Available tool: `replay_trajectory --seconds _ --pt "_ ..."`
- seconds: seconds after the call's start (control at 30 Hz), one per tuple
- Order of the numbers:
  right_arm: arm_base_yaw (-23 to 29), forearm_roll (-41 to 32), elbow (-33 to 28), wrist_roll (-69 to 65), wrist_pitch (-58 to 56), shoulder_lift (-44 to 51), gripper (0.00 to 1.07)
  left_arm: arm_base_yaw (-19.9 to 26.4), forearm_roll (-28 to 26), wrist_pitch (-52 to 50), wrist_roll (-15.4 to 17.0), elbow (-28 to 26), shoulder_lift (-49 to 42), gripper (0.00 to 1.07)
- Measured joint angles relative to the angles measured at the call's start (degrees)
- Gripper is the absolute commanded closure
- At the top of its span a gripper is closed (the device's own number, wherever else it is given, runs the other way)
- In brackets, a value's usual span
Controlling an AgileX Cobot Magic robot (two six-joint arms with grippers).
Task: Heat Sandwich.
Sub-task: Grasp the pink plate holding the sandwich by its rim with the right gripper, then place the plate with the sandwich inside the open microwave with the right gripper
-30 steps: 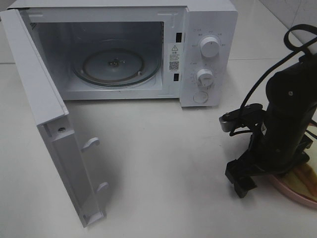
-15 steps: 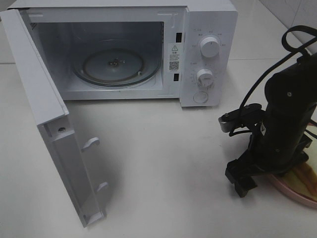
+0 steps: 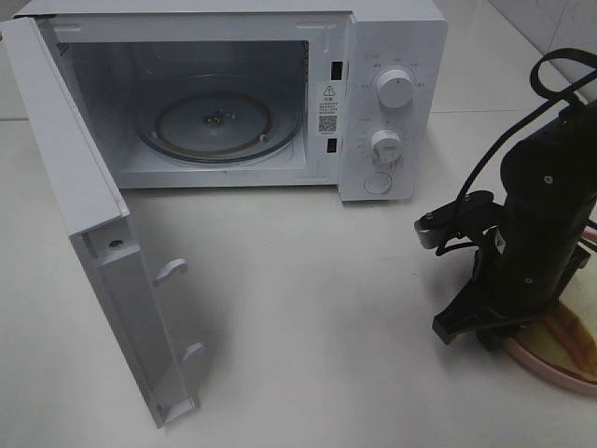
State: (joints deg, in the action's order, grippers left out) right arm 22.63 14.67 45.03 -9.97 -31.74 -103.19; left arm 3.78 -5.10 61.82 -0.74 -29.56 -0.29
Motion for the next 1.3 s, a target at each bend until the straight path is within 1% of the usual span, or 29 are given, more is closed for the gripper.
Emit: replay_trajectory --seconds 0.03,0.07,0.1,0.63,0.83,1.07,1.3 --pt "0.0 0.23 0.0 -0.46 -0.06 0.0 1.03 0.0 0.0 0.0 0.0 0.0 0.0 0.09" --pt "0.0 0.23 0.0 -0.46 -0.06 0.0 1.03 0.0 0.0 0.0 0.0 0.0 0.0 0.09" --pt "0.0 0.23 0.06 -0.97 -0.34 0.0 1.07 0.0 0.0 0.0 0.0 0.0 0.0 0.09" --pt "0.0 3.04 0.11 -5.33 -0.29 0.11 1.07 0.0 0.0 0.0 0.0 0.0 0.0 0.09" --pt "0.0 3.78 0.92 -5.56 -2.12 0.11 1.07 0.0 0.0 0.0 0.0 0.0 0.0 0.09" --pt "0.06 8.02 1.38 -9.22 -4.76 0.06 1.07 0.0 0.0 0.0 0.0 0.0 0.0 0.09" --pt "2.86 12.72 1.38 -14.27 -7.91 0.0 1.07 0.0 0.0 0.0 0.0 0.0 0.0 0.09"
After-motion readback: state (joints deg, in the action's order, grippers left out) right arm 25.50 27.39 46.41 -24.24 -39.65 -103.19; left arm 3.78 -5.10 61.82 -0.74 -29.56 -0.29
